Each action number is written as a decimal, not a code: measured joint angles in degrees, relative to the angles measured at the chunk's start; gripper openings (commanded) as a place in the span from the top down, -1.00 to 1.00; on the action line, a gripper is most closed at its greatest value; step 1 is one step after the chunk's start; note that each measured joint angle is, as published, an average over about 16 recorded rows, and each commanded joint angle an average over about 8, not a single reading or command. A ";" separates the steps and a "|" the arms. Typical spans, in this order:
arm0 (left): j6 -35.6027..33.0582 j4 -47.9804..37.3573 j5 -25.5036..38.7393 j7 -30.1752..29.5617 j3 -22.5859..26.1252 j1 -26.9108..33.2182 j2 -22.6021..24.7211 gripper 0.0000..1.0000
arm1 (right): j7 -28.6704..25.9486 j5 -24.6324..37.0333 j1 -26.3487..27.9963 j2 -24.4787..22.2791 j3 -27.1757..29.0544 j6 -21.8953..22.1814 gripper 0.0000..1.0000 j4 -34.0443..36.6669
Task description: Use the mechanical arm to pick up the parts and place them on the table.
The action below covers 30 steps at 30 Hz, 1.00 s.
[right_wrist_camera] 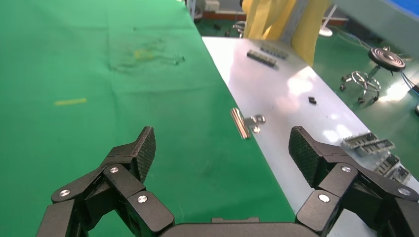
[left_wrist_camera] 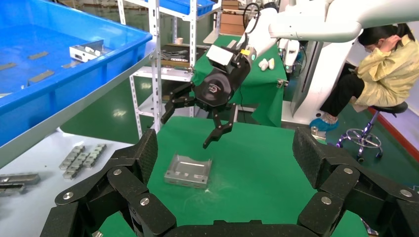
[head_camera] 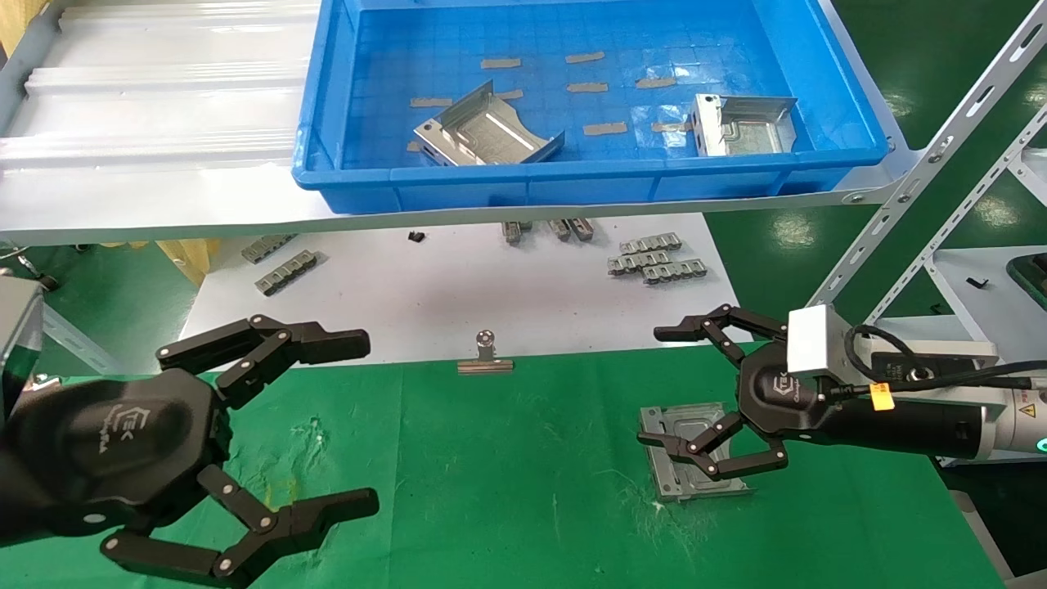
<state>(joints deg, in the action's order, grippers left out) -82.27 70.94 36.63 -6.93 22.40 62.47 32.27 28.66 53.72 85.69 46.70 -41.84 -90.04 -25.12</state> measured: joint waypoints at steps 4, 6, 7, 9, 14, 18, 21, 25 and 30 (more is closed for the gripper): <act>0.00 0.00 0.00 0.00 0.00 0.00 0.00 -1.00 | -3.70 -1.12 -2.27 -1.10 2.43 0.41 -1.00 -4.56; 0.00 0.00 0.00 0.00 0.00 0.00 0.00 -1.00 | -5.56 -1.67 -3.40 -1.65 3.64 0.61 -1.00 -6.84; 0.00 0.00 0.00 0.00 0.00 0.00 0.00 -1.00 | -6.48 -1.95 -3.97 -1.92 4.25 0.71 -1.00 -7.97; 0.00 0.00 0.00 0.00 0.00 0.00 0.00 -1.00 | -8.34 -2.51 -5.11 -2.47 5.47 0.92 -1.00 -10.26; 0.00 0.00 0.00 0.00 0.00 0.00 0.00 -1.00 | -12.96 -3.90 -7.94 -3.84 8.49 1.43 -1.00 -15.94; 0.00 0.00 0.00 0.00 0.00 0.00 0.00 -1.00 | -16.69 -5.02 -10.21 -4.94 10.93 1.84 -1.00 -20.52; 0.00 0.00 0.00 0.00 0.00 0.00 0.00 -1.00 | -19.47 -5.86 -11.91 -5.77 12.75 2.15 -1.00 -23.94; 0.00 0.00 0.00 0.00 0.00 0.00 0.00 -1.00 | -23.18 -6.98 -14.18 -6.87 15.18 2.56 -1.00 -28.50; 0.00 0.00 0.00 0.00 0.00 0.00 0.00 -1.00 | -27.81 -8.37 -17.02 -8.24 18.22 3.07 -1.00 -34.20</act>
<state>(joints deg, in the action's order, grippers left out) -82.26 70.94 36.63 -6.93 22.40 62.47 32.27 0.85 45.35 68.66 38.46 -23.62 -86.97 -59.32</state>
